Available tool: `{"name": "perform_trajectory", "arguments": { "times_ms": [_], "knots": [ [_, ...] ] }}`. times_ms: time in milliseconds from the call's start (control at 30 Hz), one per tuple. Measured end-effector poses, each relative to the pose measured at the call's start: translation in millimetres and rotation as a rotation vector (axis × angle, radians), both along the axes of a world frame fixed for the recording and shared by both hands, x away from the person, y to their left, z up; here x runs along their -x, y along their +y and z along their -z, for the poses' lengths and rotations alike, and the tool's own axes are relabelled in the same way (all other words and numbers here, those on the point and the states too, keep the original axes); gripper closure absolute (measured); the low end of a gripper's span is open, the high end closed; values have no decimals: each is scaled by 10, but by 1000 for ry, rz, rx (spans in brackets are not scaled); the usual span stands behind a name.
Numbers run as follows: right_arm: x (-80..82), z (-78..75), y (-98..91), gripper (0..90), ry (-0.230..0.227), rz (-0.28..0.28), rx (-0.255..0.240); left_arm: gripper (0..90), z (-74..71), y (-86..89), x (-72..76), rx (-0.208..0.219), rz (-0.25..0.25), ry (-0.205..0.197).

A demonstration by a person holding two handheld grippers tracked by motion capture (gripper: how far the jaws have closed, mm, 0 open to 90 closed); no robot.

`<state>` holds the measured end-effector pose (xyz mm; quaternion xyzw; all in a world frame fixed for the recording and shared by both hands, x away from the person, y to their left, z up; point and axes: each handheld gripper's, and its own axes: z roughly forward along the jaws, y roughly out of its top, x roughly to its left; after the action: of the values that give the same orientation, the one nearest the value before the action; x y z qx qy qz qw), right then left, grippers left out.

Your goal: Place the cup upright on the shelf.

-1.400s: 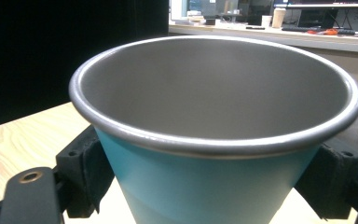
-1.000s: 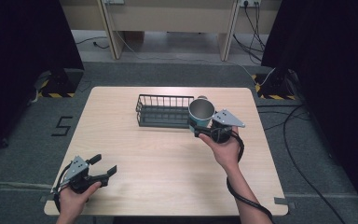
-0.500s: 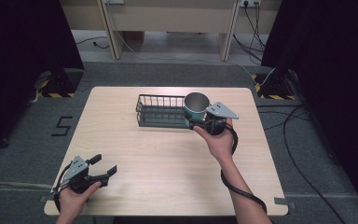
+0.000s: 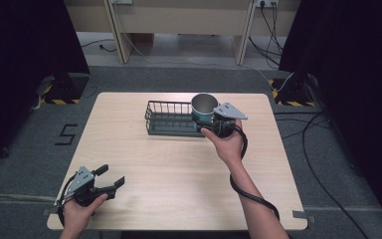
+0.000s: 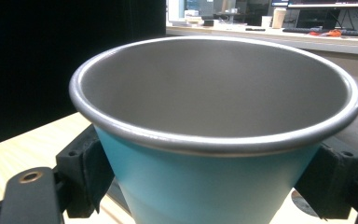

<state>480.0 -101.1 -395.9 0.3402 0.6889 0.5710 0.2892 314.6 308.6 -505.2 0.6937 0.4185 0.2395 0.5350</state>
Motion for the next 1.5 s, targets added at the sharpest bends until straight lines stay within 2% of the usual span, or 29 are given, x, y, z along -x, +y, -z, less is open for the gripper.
{"name": "perform_trajectory", "arguments": {
  "times_ms": [1133, 1300, 1500],
  "knots": [
    [-439, -21, 382, 173, 38, 24, -9, 155, -2, 8, 0, 0, 1, -5],
    [-491, -17, 428, 173, 34, 22, 9, 155, -2, 8, 1, 1, 2, -6],
    [-551, -27, 442, 173, 43, 31, 7, 154, -1, 3, -3, 1, 3, -6]
  ]
}}
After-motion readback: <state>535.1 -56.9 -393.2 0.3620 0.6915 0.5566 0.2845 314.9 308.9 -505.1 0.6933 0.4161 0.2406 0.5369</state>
